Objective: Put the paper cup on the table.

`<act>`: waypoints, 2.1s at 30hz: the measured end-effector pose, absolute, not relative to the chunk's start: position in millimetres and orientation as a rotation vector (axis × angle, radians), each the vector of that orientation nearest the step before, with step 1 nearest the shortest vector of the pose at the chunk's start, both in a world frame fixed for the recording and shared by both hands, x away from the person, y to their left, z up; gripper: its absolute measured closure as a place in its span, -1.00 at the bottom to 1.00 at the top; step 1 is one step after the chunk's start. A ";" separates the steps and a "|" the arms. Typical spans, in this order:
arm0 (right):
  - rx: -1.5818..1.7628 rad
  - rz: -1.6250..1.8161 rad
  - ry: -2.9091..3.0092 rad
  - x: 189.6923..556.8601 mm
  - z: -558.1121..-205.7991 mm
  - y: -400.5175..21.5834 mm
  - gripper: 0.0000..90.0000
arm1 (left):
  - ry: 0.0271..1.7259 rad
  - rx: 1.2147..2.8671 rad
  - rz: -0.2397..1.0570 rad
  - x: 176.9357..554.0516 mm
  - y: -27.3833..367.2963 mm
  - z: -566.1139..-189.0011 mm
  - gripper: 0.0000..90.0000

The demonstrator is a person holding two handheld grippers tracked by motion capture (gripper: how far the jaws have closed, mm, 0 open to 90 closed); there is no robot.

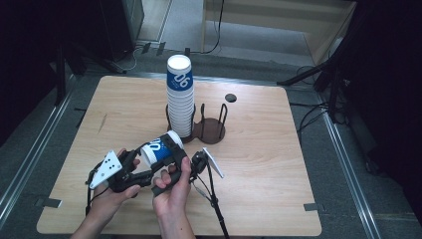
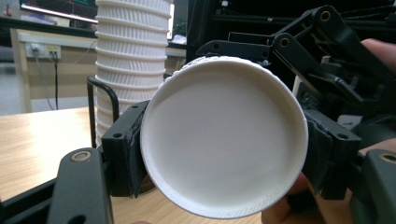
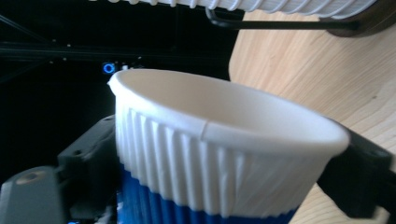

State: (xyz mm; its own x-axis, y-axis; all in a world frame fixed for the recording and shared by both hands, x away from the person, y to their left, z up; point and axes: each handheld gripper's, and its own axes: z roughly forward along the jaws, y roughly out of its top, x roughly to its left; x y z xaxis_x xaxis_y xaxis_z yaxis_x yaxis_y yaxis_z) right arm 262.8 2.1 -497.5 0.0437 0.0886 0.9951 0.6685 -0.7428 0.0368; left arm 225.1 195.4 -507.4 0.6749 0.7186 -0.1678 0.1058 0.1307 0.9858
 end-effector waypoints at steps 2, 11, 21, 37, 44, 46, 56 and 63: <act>-1.877 -1.778 -0.761 261.1 -495.5 2.4 -0.62 | 0.734 1.372 0.478 224.5 196.5 -507.0 -0.39; -1.875 -1.868 -0.794 261.4 -490.3 -5.8 -0.58 | 0.752 1.380 0.465 222.1 197.8 -504.5 -0.78; -1.958 -1.946 -0.900 263.4 -487.7 -17.0 -0.58 | 0.828 1.416 0.406 223.7 200.8 -505.0 -0.95; -2.034 -2.053 -1.071 265.5 -487.5 -28.4 -0.58 | 0.918 1.478 0.431 226.0 205.6 -508.7 -0.95; -2.037 -2.099 -1.107 265.9 -488.7 -29.4 -0.58 | 0.961 1.486 0.466 227.8 213.1 -509.9 -0.95; -2.047 -2.110 -1.127 266.0 -489.0 -30.2 -0.58 | 0.984 1.489 0.487 229.0 215.8 -511.0 -0.95; -2.061 -2.176 -1.196 265.9 -487.9 -38.1 -0.58 | 1.047 1.509 0.542 230.7 229.2 -512.2 -0.95; -2.072 -2.240 -1.312 267.8 -488.1 -47.0 -0.58 | 1.108 1.498 0.510 233.9 245.4 -517.9 -0.95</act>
State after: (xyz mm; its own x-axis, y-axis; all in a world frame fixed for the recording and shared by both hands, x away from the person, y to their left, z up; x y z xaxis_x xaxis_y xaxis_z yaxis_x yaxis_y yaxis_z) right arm 267.8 -47.0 -488.1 -0.2121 0.6093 0.7641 0.3681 -0.6745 0.6400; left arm 233.9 245.4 -517.9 0.4605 0.8488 -0.2597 0.3553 0.0919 0.9302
